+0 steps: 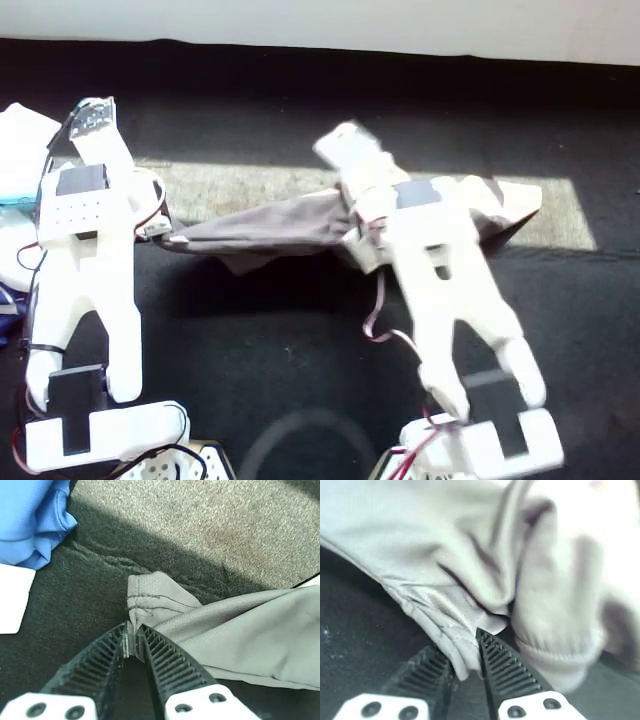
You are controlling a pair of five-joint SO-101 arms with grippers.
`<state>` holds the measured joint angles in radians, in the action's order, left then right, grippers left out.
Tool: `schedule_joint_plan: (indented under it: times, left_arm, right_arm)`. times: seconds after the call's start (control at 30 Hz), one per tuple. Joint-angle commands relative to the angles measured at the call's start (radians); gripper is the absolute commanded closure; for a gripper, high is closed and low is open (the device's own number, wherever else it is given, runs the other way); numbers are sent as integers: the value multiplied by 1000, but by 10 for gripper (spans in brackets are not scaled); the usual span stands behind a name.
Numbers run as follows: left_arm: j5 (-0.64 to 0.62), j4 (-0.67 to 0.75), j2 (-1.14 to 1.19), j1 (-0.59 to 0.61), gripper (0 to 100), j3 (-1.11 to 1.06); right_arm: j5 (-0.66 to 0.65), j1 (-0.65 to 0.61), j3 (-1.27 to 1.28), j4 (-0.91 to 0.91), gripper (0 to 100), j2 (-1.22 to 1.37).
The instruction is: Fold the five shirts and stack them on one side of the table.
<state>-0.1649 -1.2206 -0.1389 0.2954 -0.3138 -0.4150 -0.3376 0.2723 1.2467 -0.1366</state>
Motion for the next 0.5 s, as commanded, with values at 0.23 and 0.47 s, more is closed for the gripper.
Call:
schedule_joint_plan:
  times: [0.23, 0.47]
  left_arm:
    - [9, -425, -36, -136, 991, 374]
    - [9, -428, -25, -130, 991, 344]
  right_arm:
    - [-287, 93, -268, 446, 993, -268]
    - [-339, -45, -8, 487, 993, -265]
